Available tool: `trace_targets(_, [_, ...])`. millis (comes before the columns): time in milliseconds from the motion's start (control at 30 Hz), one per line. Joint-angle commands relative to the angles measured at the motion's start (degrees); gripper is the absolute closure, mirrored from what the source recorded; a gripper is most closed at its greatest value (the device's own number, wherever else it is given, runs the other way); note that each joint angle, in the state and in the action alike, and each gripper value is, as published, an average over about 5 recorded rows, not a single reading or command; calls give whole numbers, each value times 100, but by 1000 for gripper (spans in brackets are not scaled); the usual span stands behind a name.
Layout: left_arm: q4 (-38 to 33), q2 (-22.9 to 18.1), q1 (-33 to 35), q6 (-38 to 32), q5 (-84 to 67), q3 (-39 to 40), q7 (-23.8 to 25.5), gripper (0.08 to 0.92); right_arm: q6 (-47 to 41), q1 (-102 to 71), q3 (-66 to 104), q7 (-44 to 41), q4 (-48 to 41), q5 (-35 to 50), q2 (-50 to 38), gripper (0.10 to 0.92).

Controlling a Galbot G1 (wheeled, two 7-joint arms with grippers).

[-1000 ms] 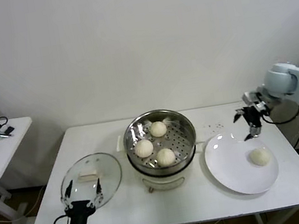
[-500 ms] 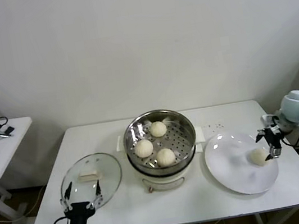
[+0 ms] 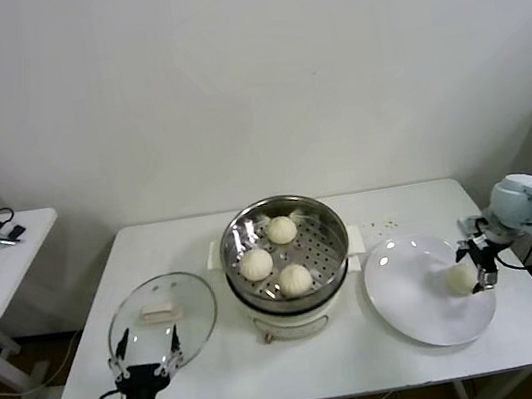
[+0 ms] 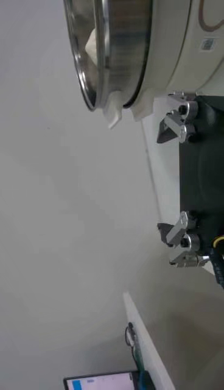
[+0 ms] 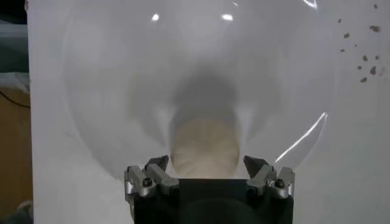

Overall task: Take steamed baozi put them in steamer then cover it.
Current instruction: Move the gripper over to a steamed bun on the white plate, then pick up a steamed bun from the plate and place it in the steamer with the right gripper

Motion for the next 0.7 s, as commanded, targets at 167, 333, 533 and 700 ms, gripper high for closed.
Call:
trace_targets(167, [1,-7,1,-1,4,14,-2,177,60,-37,-65,-62,-203,-106,204,266])
trace_targets(333, [0,-6,6,-5,3,22,-3,177,62,67,-173,-84,-186,-73,185,321])
trace_targets(533, [-11,1,23,-14,-1,26,-1,177,8,497,-491,-20,-45,345,122,337])
trace_targets(700, [-32,39,39,-17,-37,23,0,177,-142,1722,-1470,31,193,1240,111,338])
